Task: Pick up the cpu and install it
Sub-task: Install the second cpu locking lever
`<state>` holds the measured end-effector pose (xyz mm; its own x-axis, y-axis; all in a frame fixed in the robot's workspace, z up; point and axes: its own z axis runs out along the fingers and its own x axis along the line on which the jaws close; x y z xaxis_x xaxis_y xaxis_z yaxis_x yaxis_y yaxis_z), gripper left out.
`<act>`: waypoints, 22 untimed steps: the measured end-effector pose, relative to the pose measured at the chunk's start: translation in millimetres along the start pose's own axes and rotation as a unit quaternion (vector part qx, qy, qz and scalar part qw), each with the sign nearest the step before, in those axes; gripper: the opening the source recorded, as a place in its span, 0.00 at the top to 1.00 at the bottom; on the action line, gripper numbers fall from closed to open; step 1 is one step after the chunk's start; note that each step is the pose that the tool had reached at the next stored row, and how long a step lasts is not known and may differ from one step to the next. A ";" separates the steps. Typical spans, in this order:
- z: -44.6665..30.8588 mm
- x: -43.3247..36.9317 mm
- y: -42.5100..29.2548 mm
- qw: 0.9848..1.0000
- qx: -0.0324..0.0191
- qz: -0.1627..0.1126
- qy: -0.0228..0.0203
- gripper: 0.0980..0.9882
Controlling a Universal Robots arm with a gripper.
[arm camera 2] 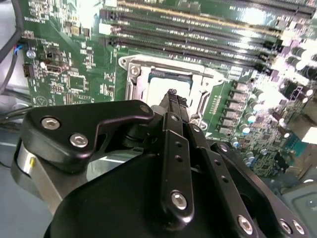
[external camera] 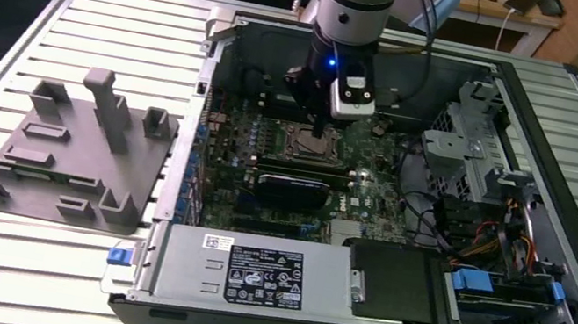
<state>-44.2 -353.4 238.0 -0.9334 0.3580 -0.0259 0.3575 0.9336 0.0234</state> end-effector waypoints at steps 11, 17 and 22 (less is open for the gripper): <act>-0.1 -5.8 -15.2 1.000 0.000 -0.006 0.000 0.99; 1.1 -6.3 -16.6 0.999 -0.001 -0.034 0.001 0.99; 2.5 -6.6 -17.2 0.998 -0.001 -0.060 0.001 0.99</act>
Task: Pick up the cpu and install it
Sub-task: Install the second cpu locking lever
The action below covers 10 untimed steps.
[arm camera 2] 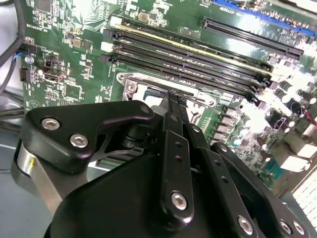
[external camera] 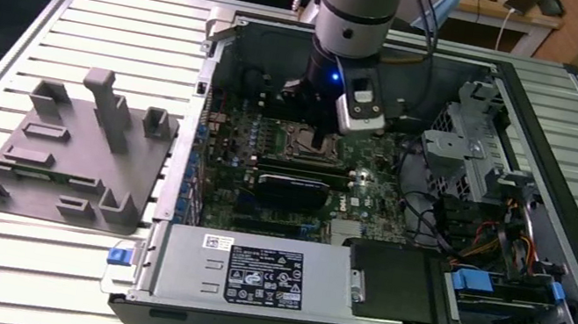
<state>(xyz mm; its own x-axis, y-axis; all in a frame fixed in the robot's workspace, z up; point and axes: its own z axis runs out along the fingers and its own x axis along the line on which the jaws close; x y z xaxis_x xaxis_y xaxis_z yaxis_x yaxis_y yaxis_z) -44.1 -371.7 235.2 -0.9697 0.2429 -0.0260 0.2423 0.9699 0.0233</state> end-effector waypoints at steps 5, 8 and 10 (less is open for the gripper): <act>1.0 -1.0 -5.0 1.000 0.000 -0.012 0.000 0.99; 1.9 -0.7 -8.2 1.000 -0.001 -0.019 0.000 0.99; 2.5 0.6 -10.2 1.000 -0.001 -0.023 0.001 0.99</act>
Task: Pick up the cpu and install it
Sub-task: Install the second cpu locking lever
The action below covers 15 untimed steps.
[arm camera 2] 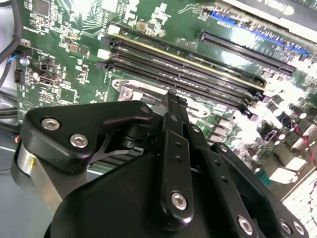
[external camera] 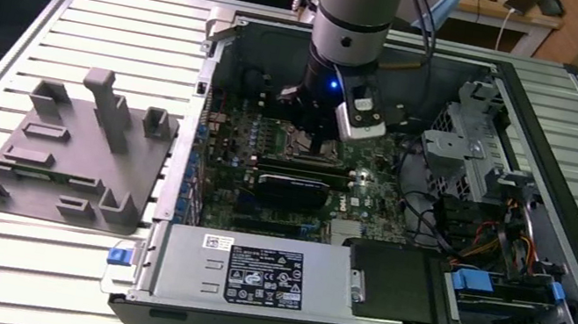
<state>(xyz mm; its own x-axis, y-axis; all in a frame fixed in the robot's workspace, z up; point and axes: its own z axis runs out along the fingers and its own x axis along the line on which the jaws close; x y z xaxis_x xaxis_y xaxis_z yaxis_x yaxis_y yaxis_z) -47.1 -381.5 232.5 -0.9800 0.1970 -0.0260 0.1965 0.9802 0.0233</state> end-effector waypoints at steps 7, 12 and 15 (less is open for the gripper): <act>4.3 10.1 -4.7 1.000 0.000 -0.012 0.000 0.99; 8.5 14.7 -9.2 1.000 -0.001 -0.020 0.001 0.99; 10.1 15.9 -11.0 1.000 -0.003 -0.023 0.001 0.99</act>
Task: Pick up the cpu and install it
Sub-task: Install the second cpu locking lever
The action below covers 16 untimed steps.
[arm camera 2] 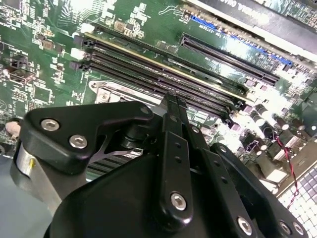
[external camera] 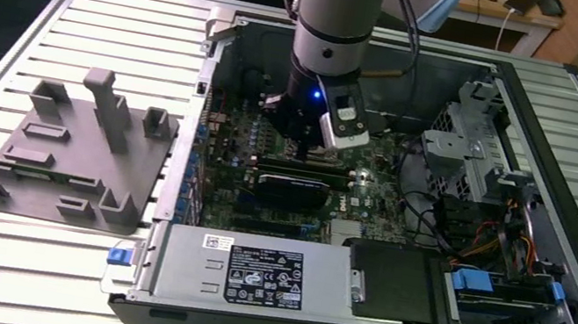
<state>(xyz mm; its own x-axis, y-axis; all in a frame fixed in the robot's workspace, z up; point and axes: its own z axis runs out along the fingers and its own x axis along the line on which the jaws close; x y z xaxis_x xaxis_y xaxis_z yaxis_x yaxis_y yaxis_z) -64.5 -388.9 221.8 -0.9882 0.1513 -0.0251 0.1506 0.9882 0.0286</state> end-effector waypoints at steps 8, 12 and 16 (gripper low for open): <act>6.0 5.2 -4.3 1.000 -0.012 -0.007 0.002 0.99; 9.1 8.5 -5.7 1.000 -0.021 -0.012 0.004 0.99; 11.5 10.2 -7.7 0.999 -0.029 -0.018 0.005 0.99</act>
<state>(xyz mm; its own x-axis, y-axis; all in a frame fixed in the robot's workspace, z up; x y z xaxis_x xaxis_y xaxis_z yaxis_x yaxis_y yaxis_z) -75.4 -394.7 209.9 -0.9931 0.1160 -0.0173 0.1141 0.9897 0.0868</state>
